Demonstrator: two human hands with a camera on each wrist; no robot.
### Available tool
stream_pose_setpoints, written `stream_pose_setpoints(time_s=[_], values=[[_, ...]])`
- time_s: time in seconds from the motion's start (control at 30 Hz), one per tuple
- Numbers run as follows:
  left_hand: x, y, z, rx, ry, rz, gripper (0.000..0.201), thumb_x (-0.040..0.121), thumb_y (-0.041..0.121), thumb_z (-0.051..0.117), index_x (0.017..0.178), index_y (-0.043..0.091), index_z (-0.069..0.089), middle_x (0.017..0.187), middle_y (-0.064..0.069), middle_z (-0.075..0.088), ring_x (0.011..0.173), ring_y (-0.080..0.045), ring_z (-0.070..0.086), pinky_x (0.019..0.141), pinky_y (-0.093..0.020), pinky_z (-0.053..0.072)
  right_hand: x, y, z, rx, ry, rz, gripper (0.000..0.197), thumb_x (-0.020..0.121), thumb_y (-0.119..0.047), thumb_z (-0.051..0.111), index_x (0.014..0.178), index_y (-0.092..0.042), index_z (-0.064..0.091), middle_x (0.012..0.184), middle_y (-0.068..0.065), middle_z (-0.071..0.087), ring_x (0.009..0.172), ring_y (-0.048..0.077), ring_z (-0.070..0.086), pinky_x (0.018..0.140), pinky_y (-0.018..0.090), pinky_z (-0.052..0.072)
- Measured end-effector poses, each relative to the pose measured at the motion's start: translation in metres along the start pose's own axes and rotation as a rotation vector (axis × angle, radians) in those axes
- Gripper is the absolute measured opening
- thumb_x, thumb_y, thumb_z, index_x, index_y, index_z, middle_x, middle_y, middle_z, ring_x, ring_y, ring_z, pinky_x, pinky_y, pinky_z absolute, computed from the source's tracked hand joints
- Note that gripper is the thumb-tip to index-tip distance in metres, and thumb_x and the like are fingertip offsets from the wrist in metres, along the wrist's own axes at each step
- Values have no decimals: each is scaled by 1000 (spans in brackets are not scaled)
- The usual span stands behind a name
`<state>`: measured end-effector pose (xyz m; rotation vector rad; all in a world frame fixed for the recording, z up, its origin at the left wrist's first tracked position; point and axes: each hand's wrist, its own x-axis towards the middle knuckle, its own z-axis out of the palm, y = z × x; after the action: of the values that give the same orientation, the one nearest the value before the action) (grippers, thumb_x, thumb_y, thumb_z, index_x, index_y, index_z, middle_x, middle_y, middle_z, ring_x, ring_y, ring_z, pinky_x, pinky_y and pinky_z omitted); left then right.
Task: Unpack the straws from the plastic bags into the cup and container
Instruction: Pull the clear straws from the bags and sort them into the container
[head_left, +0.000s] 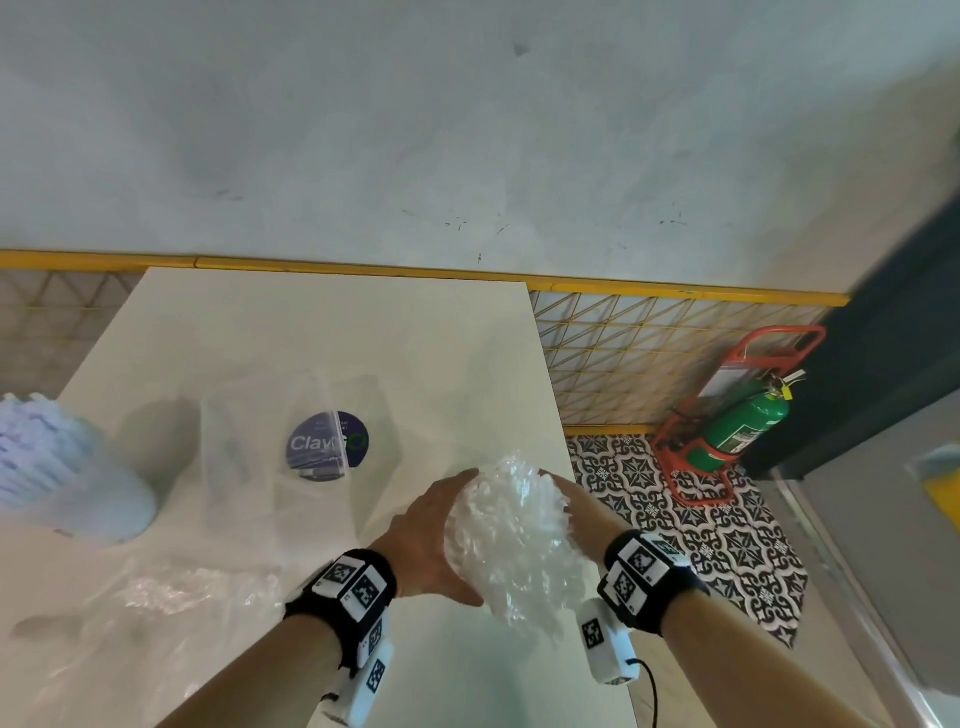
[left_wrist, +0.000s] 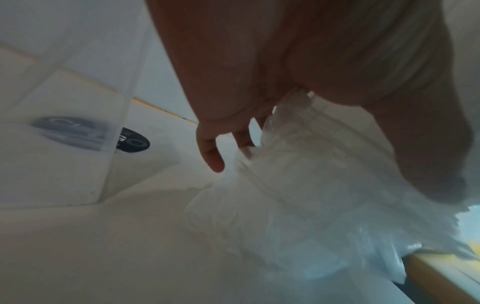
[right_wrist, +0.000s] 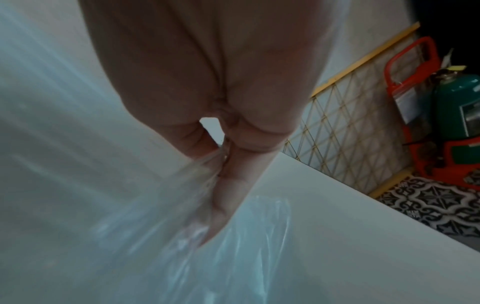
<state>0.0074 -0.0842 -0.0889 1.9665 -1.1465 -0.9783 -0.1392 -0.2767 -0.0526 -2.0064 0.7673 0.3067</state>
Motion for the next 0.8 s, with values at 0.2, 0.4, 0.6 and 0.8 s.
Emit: stream_pose_setpoints(time_s=[0.2,0.4,0.6,0.8], values=[[-1,11,-7,-67,28,-5,123,51,43,90,139,65,7,144,27,38,133,-4,41,107,-36,43,-39,-11,-7,-170,-184,-14,88,88,5,61,148,-31,8,151,-9,17,141,12,28,114,15,22],[-2,19,-13,-168,-14,-74,98,55,37,90,139,35,38,113,26,61,110,2,58,98,-30,50,-39,-11,-3,65,-28,-154,97,52,-39,96,134,-21,47,123,-6,63,115,11,61,93,27,54],[-12,19,0,-186,-52,-63,122,41,38,97,140,42,26,128,32,48,123,7,45,105,-25,41,-14,15,25,-80,51,-165,112,36,-69,89,128,-58,26,132,-12,49,124,10,51,103,39,49],[-10,21,8,-182,32,-65,138,40,49,95,146,44,7,136,32,39,129,4,39,109,-24,34,3,34,28,-291,10,-197,72,52,-74,81,106,-34,55,108,-17,59,110,11,57,97,27,50]])
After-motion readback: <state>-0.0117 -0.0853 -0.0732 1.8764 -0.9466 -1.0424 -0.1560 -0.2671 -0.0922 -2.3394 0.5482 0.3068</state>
